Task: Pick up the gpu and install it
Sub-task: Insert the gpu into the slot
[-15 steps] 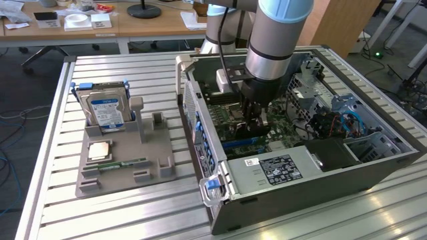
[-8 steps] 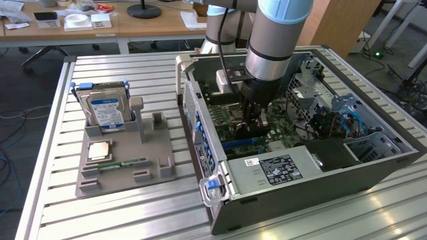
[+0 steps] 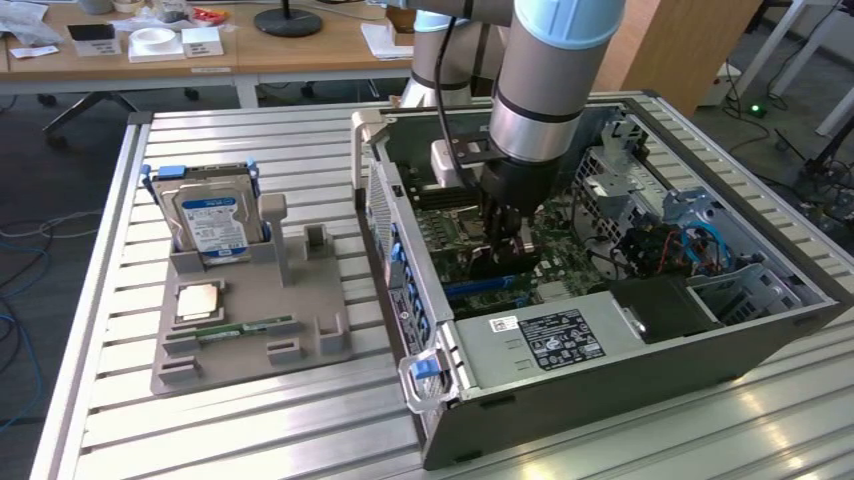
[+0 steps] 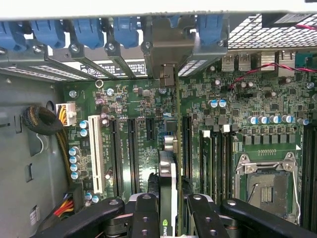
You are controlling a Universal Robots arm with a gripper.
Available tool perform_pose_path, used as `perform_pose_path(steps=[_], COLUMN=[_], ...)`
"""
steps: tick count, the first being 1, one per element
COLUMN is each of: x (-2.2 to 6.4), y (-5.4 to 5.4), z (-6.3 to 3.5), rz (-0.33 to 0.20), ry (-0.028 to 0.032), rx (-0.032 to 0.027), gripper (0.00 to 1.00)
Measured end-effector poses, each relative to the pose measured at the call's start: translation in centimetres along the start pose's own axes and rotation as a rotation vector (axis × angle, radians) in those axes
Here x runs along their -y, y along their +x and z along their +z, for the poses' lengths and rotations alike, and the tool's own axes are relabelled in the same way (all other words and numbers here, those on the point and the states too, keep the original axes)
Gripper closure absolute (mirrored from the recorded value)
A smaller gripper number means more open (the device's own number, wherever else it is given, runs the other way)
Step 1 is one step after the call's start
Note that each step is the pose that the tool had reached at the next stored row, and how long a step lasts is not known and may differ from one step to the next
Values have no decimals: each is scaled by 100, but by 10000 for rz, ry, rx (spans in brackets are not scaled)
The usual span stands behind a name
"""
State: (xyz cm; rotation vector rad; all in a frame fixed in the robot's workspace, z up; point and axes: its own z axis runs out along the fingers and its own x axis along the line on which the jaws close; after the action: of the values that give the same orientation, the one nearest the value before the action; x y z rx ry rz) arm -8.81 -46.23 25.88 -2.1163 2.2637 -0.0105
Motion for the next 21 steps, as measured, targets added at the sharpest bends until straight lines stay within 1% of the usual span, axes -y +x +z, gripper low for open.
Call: perform_pose_path(steps=[11, 19, 21], x=[-2, 4, 5], y=[1, 0, 0], z=[23, 23, 23], rz=[2, 3, 6], ry=[-1, -69, -76], rx=[0, -4, -5], gripper=[73, 73, 73])
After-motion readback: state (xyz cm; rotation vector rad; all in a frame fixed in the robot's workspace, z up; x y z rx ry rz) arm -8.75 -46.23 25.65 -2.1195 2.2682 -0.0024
